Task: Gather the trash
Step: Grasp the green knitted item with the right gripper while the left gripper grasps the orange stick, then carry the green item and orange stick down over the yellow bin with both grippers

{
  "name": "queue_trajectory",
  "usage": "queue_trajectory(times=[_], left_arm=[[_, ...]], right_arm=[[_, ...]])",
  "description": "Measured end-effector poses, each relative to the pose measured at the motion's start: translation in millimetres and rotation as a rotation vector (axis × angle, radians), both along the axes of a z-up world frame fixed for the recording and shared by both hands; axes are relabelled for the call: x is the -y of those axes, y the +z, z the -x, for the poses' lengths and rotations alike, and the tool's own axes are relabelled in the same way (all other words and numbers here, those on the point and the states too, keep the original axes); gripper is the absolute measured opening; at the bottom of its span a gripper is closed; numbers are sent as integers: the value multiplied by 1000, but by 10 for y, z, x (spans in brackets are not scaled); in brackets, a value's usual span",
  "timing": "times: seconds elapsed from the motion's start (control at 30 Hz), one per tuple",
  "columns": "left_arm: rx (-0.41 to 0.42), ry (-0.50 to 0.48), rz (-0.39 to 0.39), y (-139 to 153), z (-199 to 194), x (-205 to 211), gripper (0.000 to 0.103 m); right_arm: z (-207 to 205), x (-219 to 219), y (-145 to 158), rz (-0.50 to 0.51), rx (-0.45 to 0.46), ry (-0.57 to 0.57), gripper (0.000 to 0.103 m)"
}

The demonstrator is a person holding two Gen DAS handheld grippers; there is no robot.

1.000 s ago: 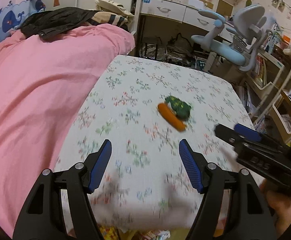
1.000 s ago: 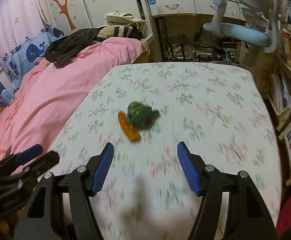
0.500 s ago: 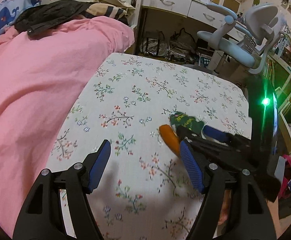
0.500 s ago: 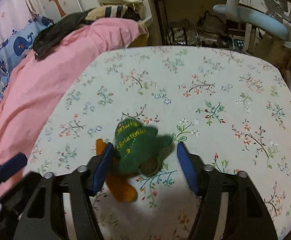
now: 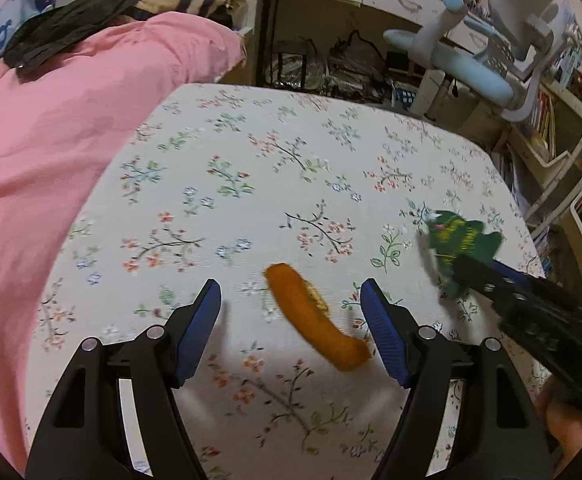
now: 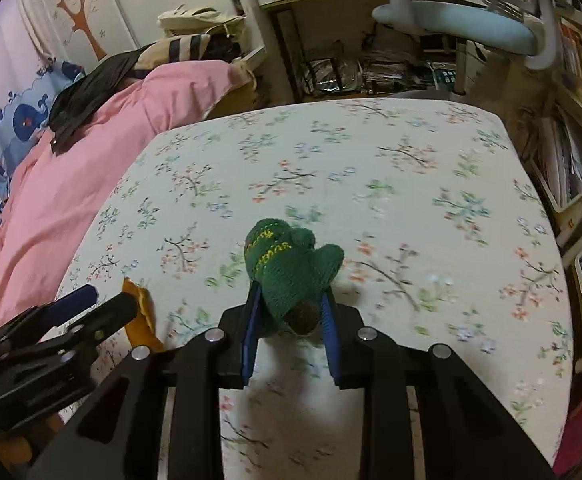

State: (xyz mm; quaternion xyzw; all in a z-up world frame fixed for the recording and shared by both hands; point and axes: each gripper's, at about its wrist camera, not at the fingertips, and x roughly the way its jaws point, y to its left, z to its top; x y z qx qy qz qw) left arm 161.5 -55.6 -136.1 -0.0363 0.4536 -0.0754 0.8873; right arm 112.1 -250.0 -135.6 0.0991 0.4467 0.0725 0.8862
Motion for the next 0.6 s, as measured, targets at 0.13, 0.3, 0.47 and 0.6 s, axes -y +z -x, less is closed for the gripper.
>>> queue_trajectory(times=[0.13,0.3,0.47,0.6], left_arm=[[-31,-46,-32,-123,-13,161,44],[4,-121,-49,-111,108,215,16],[60,-126,45,146,387,-36,16],[103,-138,97,412,815,-240,16]], right_arm=[[38,59,17,-11,3,3,28],[145,54,109,-48,15,13,28],[460,-17,326,-98,50,30,28],[927,-169,501,-117,79,71,28]])
